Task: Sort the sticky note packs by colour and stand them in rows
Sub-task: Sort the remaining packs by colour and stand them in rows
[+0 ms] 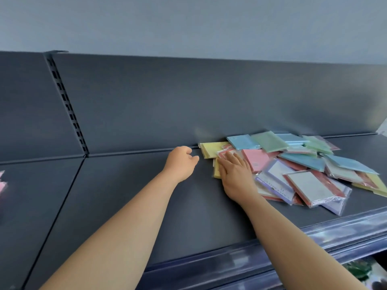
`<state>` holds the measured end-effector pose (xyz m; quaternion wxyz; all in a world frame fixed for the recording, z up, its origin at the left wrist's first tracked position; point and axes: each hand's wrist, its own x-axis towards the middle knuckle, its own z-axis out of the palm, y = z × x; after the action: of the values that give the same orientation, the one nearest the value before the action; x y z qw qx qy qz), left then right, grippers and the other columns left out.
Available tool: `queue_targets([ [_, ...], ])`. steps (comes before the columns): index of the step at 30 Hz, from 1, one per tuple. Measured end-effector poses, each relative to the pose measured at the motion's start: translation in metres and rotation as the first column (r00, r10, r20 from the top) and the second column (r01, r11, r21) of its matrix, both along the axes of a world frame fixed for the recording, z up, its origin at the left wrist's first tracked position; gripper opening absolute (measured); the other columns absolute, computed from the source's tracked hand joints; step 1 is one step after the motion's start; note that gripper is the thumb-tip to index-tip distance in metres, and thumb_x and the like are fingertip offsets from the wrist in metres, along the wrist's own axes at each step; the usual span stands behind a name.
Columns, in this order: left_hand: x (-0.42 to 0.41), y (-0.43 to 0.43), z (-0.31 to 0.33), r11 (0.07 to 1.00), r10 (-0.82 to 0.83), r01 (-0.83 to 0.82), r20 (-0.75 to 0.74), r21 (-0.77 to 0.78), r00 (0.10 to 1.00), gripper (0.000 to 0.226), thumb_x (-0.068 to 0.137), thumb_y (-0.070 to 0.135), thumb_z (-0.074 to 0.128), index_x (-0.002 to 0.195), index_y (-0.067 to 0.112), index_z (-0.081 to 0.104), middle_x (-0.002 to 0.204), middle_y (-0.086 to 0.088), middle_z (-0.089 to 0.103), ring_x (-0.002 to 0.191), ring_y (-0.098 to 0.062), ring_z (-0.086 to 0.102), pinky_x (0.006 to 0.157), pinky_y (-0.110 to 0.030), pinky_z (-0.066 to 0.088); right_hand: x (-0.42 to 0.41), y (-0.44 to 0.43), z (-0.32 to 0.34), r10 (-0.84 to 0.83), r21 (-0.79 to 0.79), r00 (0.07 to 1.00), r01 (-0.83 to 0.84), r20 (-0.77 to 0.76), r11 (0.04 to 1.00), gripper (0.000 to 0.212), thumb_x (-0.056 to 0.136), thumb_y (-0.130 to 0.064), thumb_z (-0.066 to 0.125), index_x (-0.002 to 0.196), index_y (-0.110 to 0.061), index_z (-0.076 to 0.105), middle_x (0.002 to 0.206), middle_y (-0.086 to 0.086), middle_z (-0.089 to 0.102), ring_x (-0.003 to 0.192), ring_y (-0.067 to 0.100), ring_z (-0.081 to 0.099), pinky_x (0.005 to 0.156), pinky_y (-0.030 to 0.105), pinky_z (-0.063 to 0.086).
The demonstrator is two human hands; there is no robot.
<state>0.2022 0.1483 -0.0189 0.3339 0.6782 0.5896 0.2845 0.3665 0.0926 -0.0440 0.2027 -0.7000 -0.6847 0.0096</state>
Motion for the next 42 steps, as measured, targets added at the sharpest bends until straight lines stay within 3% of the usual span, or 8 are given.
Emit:
queue_targets([
  [4,0.029,0.025,-0.009,0.997,0.078,-0.075,0.116,-0.032,0.990,0.030,0.080,0.023,0.061,0.064,0.028,0.036,0.077,-0.008,0.062,0.067,-0.025,0.059,0.080,-0.049,0.057,0.003,0.007,-0.007,0.021,0.016,0.998,-0.020,-0.051,1.000,0.041,0.104,-0.027,0.032,0.141,-0.022,0.048,0.155,0.005,0.032,0.144,0.026,0.022,0.116,0.041,0.019],
  [12,0.045,0.040,-0.001,0.967,0.204,-0.200,0.009,-0.155,0.979,0.032,0.068,0.039,0.077,0.075,0.013,0.060,0.063,-0.003,0.055,0.058,-0.026,0.050,0.054,-0.023,0.036,0.006,0.008,-0.008,0.035,0.083,0.993,-0.026,-0.111,0.996,0.035,0.102,-0.021,0.039,0.131,-0.016,0.059,0.148,0.006,0.043,0.139,0.027,0.032,0.111,0.038,0.024],
  [15,0.044,0.040,-0.003,0.963,0.231,-0.217,0.073,-0.160,0.970,0.027,0.072,0.028,0.078,0.091,0.012,0.067,0.079,-0.007,0.070,0.074,-0.029,0.067,0.069,-0.032,0.054,0.007,0.007,-0.009,0.029,0.085,0.992,-0.019,-0.123,0.996,0.036,0.102,-0.022,0.040,0.133,-0.017,0.057,0.149,0.004,0.041,0.141,0.025,0.030,0.114,0.037,0.022],
  [20,0.020,0.031,-0.005,0.958,0.257,-0.242,0.088,-0.154,0.962,0.029,0.073,0.018,0.077,0.096,0.004,0.069,0.088,-0.010,0.070,0.088,-0.031,0.070,0.082,-0.040,0.057,0.007,0.009,-0.012,0.025,0.077,0.987,-0.012,-0.160,0.997,0.037,0.099,-0.021,0.039,0.129,-0.018,0.061,0.147,0.004,0.044,0.139,0.028,0.033,0.113,0.042,0.025],
  [29,-0.051,-0.007,0.002,0.969,0.187,-0.185,0.000,-0.163,0.982,0.013,0.074,0.010,0.069,0.084,0.002,0.068,0.072,-0.007,0.051,0.057,-0.021,0.044,0.060,-0.027,0.037,0.000,-0.001,0.003,0.045,0.085,0.991,-0.034,-0.128,0.996,0.039,0.090,-0.004,0.043,0.120,-0.015,0.065,0.143,0.004,0.048,0.136,0.024,0.036,0.116,0.039,0.020],
  [34,-0.084,-0.032,0.012,0.976,0.132,-0.129,0.001,-0.174,0.991,0.006,0.081,0.008,0.067,0.080,0.003,0.071,0.066,-0.001,0.054,0.056,-0.014,0.046,0.053,-0.019,0.040,-0.024,0.006,0.012,0.082,0.049,0.986,-0.076,-0.143,0.996,0.025,0.092,-0.010,0.044,0.096,-0.011,0.068,0.102,0.008,0.068,0.105,0.026,0.052,0.097,0.030,0.028],
  [37,-0.097,-0.039,0.010,0.976,0.159,-0.150,0.046,-0.155,0.986,0.009,0.079,0.009,0.067,0.083,0.003,0.072,0.068,-0.003,0.053,0.058,-0.016,0.046,0.057,-0.019,0.041,-0.046,0.007,0.019,0.093,-0.046,0.986,-0.100,-0.141,0.994,0.031,0.096,-0.019,0.041,0.065,-0.023,0.038,0.068,0.000,0.050,0.076,0.025,0.041,0.103,0.035,0.031],
  [42,-0.095,-0.044,0.004,0.966,0.258,-0.251,0.169,-0.062,0.951,0.014,0.073,0.017,0.069,0.078,0.021,0.056,0.077,0.000,0.058,0.067,-0.018,0.052,0.079,-0.038,0.054,-0.071,0.009,0.021,0.137,-0.109,0.986,-0.147,-0.093,0.983,0.012,0.093,-0.026,0.051,0.086,-0.017,0.046,0.075,0.000,0.052,0.086,0.031,0.056,0.116,0.039,0.020],
])
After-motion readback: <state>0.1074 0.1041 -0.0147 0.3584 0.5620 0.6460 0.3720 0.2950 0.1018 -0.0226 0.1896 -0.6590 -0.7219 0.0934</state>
